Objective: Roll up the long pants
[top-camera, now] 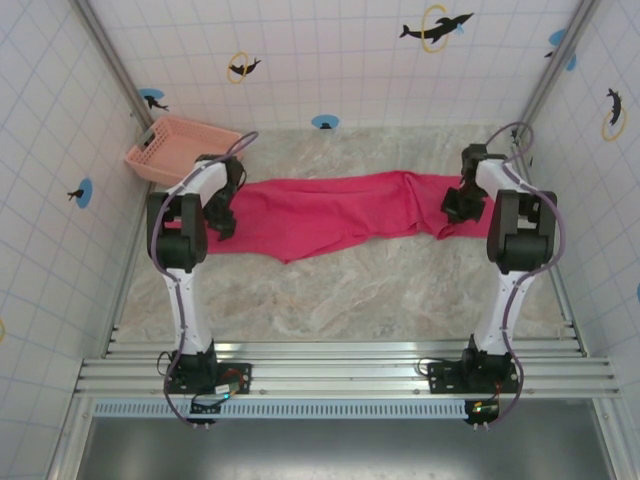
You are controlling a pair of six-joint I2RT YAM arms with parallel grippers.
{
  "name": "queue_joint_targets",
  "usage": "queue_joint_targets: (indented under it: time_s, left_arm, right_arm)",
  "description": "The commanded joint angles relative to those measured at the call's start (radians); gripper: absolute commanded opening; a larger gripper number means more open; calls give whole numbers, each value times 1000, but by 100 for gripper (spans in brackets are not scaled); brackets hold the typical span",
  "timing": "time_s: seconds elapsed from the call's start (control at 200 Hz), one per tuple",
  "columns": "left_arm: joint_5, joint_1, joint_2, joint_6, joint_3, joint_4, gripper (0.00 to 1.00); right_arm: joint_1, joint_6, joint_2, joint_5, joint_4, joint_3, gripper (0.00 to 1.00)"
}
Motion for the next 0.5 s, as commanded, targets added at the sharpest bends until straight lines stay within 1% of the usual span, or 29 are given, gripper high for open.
queue_joint_targets:
  time_s: [0.0, 0.06, 0.135, 0.24, 0.28, 0.325, 0.495]
  left_arm:
    - [-60, 75, -62, 12, -62, -36, 97]
    - [-53, 110, -73, 36, -86, -15, 97]
    - [-59, 142, -70, 60, -91, -7, 97]
    - [-72, 158, -60, 102, -74, -2, 97]
    - [-72, 160, -58, 114, -66, 0, 97]
    - [-64, 159, -58, 124, -59, 5, 97]
    - [-59, 158, -57, 153, -57, 32, 97]
  right_arm:
    - [11, -37, -118, -37, -66, -120, 6]
    - [3, -56, -162, -31, -64, -166, 10]
    - [-15, -75, -196, -24, -56, -204, 21]
    - [-50, -83, -213, -37, -37, -229, 23]
    - [-58, -84, -219, -30, -31, -237, 27]
    - [-67, -88, -221, -26, -23, -242, 28]
    - [-88, -88, -225, -20, 29, -278, 29]
